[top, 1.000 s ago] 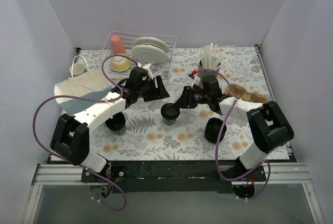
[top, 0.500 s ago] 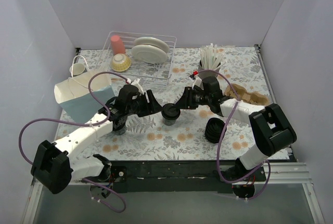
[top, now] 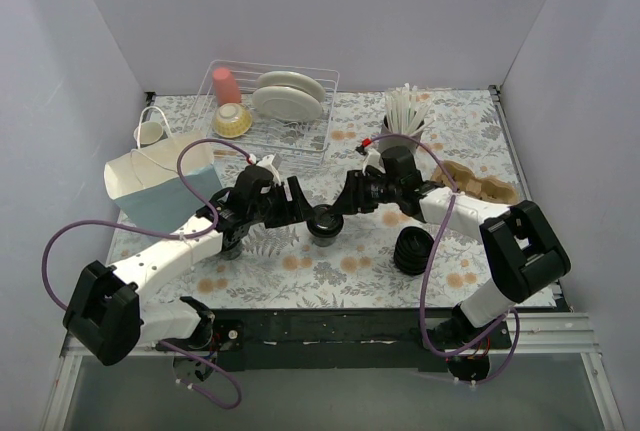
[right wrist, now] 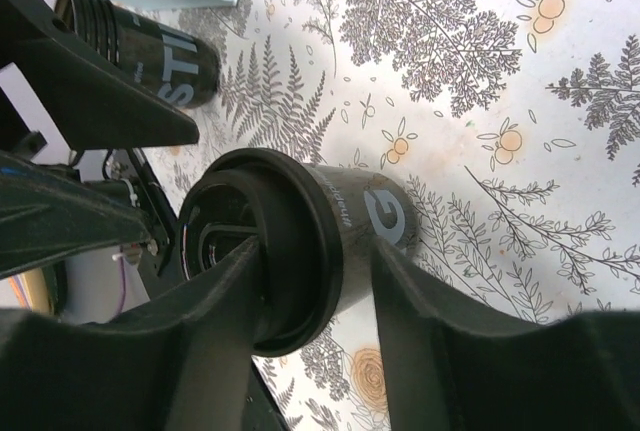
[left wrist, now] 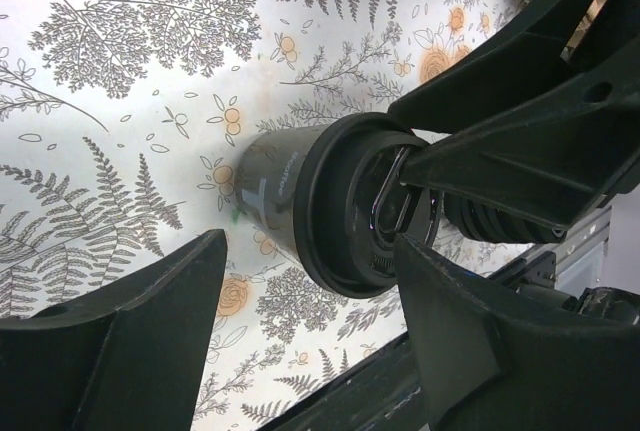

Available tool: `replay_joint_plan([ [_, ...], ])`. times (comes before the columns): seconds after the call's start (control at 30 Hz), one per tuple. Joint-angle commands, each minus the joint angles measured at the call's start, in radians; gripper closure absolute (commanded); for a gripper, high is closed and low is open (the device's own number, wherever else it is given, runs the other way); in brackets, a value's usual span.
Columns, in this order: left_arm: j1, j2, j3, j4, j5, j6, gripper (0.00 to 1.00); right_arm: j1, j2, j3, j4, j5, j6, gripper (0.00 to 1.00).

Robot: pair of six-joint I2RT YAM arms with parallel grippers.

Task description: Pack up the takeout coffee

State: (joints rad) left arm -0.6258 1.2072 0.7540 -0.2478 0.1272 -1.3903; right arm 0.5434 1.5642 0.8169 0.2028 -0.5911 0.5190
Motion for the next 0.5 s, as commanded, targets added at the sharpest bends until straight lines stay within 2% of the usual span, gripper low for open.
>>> replay_joint_plan([
  [0.0,-0.002,-0.008,0.033,-0.031,-0.049,0.036,0.33,0.006,0.002,0.079,-0.106,-0.007,-0.076,0.42],
  [0.27,-0.002,-0.001,0.016,-0.034,-0.047,0.031,0.33,0.006,-0.056,0.091,-0.129,0.037,-0.03,0.3],
  [0.37,-0.002,0.0,0.01,-0.031,-0.049,0.031,0.33,0.006,-0.088,0.068,-0.126,0.074,0.013,0.22],
  [0.47,-0.002,0.011,0.004,-0.022,-0.052,0.034,0.33,0.006,-0.131,0.035,-0.134,0.148,0.102,0.21],
])
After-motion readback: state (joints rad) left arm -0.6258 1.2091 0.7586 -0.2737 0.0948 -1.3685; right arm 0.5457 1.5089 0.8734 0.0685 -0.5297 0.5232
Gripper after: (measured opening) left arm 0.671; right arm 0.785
